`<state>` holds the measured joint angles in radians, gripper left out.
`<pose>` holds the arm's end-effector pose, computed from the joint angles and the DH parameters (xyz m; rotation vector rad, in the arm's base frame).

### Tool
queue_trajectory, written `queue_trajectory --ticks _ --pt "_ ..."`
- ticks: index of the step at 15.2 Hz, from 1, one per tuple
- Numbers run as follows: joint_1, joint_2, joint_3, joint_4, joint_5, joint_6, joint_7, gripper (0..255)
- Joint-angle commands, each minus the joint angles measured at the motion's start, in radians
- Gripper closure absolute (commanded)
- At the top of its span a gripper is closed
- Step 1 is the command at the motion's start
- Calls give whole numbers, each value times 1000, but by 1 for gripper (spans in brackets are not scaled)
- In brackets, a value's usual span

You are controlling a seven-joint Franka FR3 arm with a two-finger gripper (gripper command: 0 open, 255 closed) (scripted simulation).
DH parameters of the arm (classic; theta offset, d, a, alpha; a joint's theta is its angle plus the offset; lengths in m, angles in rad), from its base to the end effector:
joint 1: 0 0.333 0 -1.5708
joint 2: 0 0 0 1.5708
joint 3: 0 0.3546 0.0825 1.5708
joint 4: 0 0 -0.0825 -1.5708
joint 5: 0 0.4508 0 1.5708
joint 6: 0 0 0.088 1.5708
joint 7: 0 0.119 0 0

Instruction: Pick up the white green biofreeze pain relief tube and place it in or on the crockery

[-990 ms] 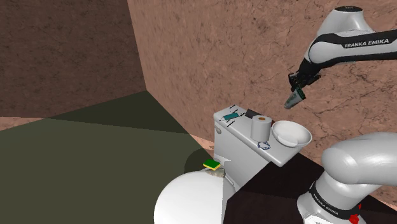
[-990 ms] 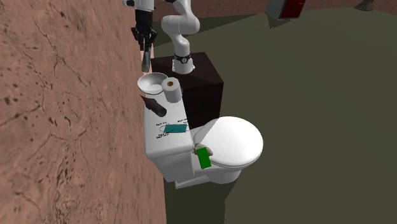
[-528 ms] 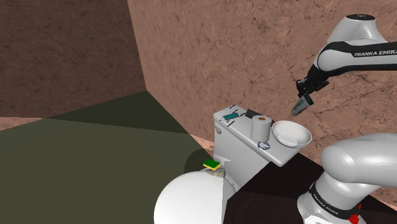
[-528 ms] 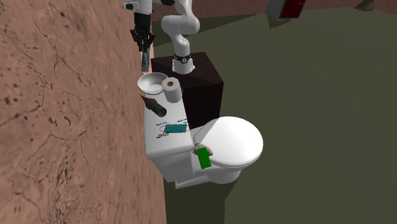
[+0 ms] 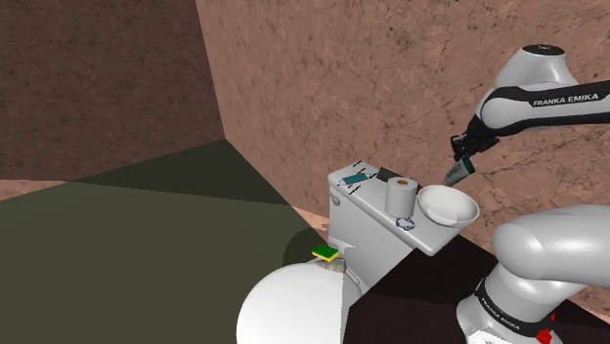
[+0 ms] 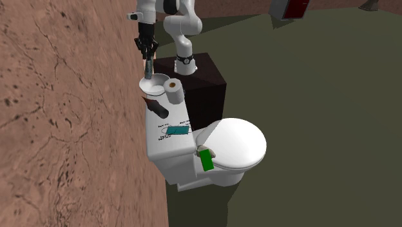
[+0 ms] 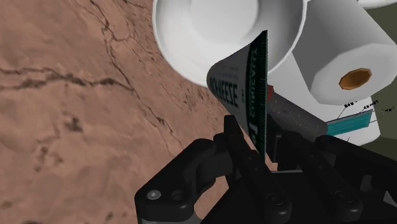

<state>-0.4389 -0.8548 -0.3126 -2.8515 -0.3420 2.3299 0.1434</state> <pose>0.2661 -0.2389 0.4213 2.8300 -0.9256 0.4535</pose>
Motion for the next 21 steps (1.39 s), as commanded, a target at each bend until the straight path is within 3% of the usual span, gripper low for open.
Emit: queue_trajectory --ticks 1,9,17,18,21 --pt "-4 13 -5 -21 -8 35 4 255" --pt "-24 90 -29 -95 -46 183 17 255" --pt "-24 90 -29 -95 -46 183 17 255" --pt "-24 90 -29 -95 -46 183 17 0" --pt "-24 90 -29 -95 -46 183 17 0"
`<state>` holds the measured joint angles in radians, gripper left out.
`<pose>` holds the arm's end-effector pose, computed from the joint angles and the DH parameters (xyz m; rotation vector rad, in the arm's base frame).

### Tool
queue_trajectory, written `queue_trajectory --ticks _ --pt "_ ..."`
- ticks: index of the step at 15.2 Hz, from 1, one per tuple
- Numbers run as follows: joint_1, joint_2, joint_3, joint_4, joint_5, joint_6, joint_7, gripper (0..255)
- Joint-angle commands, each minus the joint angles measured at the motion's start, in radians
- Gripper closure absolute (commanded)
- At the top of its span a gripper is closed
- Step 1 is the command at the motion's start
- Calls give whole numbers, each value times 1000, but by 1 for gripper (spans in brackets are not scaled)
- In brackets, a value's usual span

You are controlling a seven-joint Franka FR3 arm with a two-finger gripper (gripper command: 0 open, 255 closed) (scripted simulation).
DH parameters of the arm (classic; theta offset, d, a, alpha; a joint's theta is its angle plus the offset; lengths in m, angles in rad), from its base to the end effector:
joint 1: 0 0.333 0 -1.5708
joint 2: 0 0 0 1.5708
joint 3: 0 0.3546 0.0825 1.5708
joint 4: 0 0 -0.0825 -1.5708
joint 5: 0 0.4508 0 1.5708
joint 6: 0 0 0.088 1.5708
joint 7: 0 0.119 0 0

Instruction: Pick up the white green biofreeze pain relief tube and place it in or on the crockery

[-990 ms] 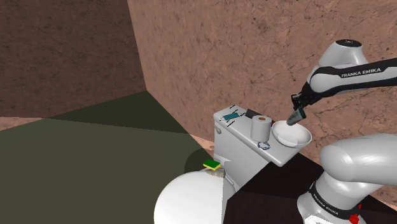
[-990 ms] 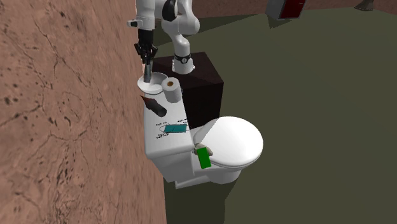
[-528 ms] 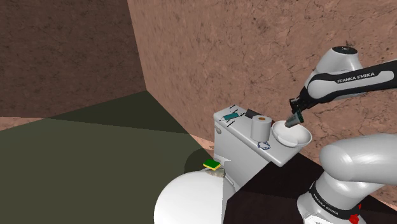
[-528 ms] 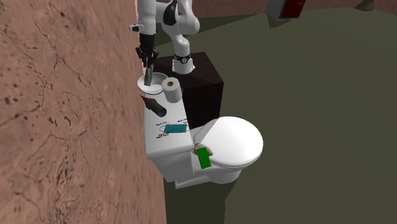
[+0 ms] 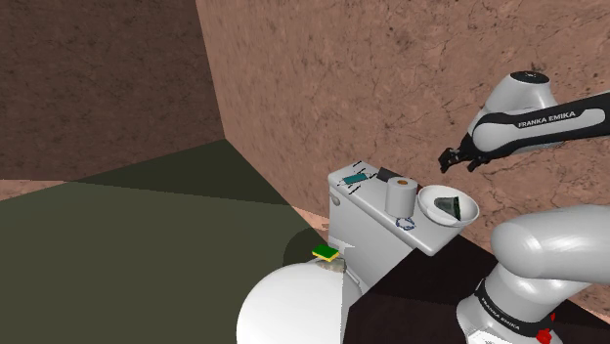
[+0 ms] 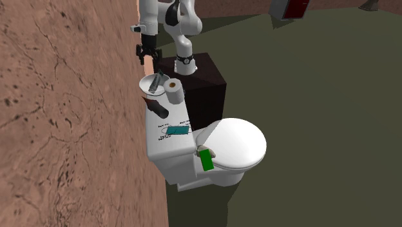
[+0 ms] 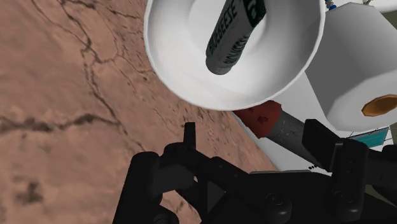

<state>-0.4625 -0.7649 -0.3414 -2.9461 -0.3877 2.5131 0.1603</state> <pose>0.2634 -0.2359 0.3601 2.8296 -0.9255 0.4549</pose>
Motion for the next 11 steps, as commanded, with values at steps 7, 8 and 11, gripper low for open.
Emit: queue_trajectory --ticks 7,8,11 --pt "9 -156 38 45 41 -200 -13 0" --pt "9 -156 38 45 41 -200 -13 0" --pt "9 -156 38 45 41 -200 -13 0"
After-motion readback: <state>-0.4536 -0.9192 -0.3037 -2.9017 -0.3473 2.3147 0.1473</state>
